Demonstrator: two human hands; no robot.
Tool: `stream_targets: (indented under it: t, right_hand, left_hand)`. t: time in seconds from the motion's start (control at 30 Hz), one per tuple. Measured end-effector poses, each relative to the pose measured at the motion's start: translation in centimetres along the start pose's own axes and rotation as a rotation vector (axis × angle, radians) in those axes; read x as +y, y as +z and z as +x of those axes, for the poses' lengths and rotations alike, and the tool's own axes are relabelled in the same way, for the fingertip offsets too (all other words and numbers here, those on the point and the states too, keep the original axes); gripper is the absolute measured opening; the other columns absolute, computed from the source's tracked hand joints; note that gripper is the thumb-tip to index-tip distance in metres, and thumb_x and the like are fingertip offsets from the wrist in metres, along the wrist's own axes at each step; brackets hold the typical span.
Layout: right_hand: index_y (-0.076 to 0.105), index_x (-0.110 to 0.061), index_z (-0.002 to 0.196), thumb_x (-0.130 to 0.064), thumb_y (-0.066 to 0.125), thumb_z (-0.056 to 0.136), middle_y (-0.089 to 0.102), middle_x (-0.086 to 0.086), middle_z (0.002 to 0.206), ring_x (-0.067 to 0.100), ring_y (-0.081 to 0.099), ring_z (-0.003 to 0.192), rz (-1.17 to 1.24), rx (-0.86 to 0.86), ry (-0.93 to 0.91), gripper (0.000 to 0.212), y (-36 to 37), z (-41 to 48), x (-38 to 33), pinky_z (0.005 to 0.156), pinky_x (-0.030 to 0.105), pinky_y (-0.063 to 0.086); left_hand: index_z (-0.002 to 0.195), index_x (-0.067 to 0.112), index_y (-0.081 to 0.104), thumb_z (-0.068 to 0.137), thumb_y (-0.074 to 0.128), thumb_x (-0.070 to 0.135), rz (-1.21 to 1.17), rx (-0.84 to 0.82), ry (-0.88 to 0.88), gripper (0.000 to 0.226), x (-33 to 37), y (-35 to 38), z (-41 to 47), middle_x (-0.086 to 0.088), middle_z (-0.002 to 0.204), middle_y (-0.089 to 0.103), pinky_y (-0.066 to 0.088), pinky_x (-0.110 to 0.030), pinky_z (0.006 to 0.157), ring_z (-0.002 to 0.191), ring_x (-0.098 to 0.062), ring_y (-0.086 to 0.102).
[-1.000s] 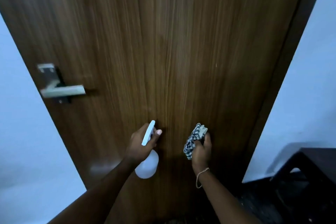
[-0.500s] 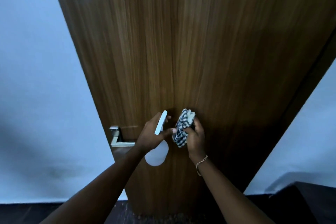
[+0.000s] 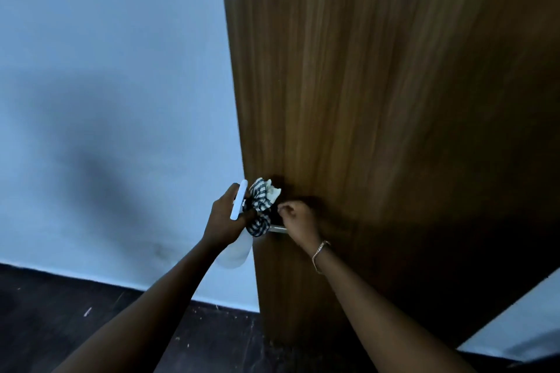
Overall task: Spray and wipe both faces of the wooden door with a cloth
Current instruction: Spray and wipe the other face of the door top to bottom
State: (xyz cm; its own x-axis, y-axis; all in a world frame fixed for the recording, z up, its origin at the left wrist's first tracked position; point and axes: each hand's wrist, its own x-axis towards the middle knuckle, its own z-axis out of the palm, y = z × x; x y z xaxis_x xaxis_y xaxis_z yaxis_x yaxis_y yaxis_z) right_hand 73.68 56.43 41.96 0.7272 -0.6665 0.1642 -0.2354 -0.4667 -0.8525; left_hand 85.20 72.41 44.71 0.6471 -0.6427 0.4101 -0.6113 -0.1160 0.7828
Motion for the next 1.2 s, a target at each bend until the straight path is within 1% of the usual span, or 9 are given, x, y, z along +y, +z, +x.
stream_targets:
  t: [0.07,0.13,0.23,0.4,0.53,0.8,0.9,1.0,1.2]
  right_hand:
    - [0.063,-0.015,0.071,-0.053,0.053,0.094,0.070,0.012,0.090,0.029,0.063,0.091,-0.388,-0.067,0.051,0.045,3.1,0.3,-0.4,0.083,0.039,0.045]
    - [0.069,-0.016,0.093,-0.072,0.040,0.091,0.070,0.013,0.109,0.033,0.059,0.110,-0.650,-0.120,0.191,0.063,6.6,0.5,-0.8,0.097,0.045,0.036]
    - [0.068,-0.018,0.108,-0.059,0.042,0.096,0.070,0.010,0.114,0.033,0.056,0.114,-0.804,-0.027,0.257,0.051,11.2,0.7,-1.1,0.101,0.046,0.028]
    - [0.072,-0.017,0.093,-0.048,0.043,0.092,0.074,0.007,0.097,0.030,0.063,0.100,-0.975,0.066,0.287,0.043,12.3,0.0,-0.6,0.091,0.041,0.032]
    - [0.072,-0.017,0.081,-0.055,0.026,0.085,0.074,0.006,0.088,0.029,0.064,0.093,-1.007,0.103,0.329,0.059,12.8,-3.0,0.2,0.086,0.041,0.031]
    - [0.072,-0.023,0.089,-0.057,0.030,0.084,0.073,0.000,0.093,0.023,0.061,0.105,-0.975,0.112,0.452,0.054,12.5,-9.6,-0.6,0.104,0.041,0.025]
    - [0.071,-0.021,0.096,-0.055,0.043,0.089,0.071,0.004,0.109,0.027,0.056,0.114,-0.946,0.081,0.527,0.045,11.6,-11.9,-2.6,0.105,0.042,0.028]
    - [0.066,-0.025,0.117,-0.053,0.048,0.089,0.062,0.005,0.124,0.032,0.048,0.120,-0.999,0.042,0.580,0.043,10.8,-14.4,-6.4,0.101,0.045,0.032]
    - [0.063,-0.016,0.086,-0.055,0.045,0.096,0.067,0.001,0.095,0.022,0.065,0.088,-0.719,0.235,0.275,0.044,10.9,-18.5,-18.7,0.076,0.034,0.048]
  left_hand:
    - [0.101,0.020,0.059,0.070,0.062,0.043,0.012,0.001,-0.015,0.039,-2.7,-2.5,0.8,0.008,0.091,0.067,0.051,-0.027,0.070,0.082,-0.011,0.066]
    - [0.100,0.019,0.059,0.068,0.062,0.043,0.015,-0.015,-0.015,0.040,-4.7,-4.9,1.8,0.007,0.091,0.067,0.050,-0.023,0.071,0.083,-0.009,0.065]
    - [0.101,0.017,0.060,0.068,0.063,0.043,-0.010,-0.064,0.024,0.043,-6.5,-7.5,3.5,0.006,0.091,0.068,0.045,-0.011,0.067,0.083,-0.006,0.063]
    - [0.108,0.016,0.059,0.071,0.063,0.043,-0.055,-0.159,0.082,0.046,-8.9,-9.5,5.0,0.007,0.092,0.066,0.046,-0.018,0.067,0.079,-0.010,0.063]
    - [0.103,0.016,0.055,0.074,0.068,0.034,-0.087,-0.223,0.097,0.036,-10.3,-9.4,5.0,0.006,0.085,0.062,0.041,-0.015,0.063,0.072,-0.009,0.057]
    - [0.103,0.020,0.054,0.076,0.069,0.025,-0.170,-0.332,0.170,0.032,-9.4,-7.4,4.0,0.012,0.083,0.061,0.040,-0.014,0.063,0.073,-0.002,0.058]
    - [0.102,0.023,0.053,0.076,0.069,0.026,-0.195,-0.355,0.192,0.030,-8.4,-6.4,3.2,0.012,0.081,0.060,0.042,-0.020,0.061,0.068,-0.006,0.055]
    - [0.105,0.026,0.052,0.078,0.069,0.024,-0.219,-0.380,0.222,0.032,-7.1,-5.6,2.2,0.017,0.082,0.061,0.039,-0.011,0.061,0.072,0.001,0.058]
    - [0.102,0.024,0.054,0.079,0.070,0.020,-0.227,-0.403,0.254,0.029,-4.6,-4.7,-0.1,0.016,0.083,0.063,0.042,-0.014,0.064,0.074,-0.003,0.059]
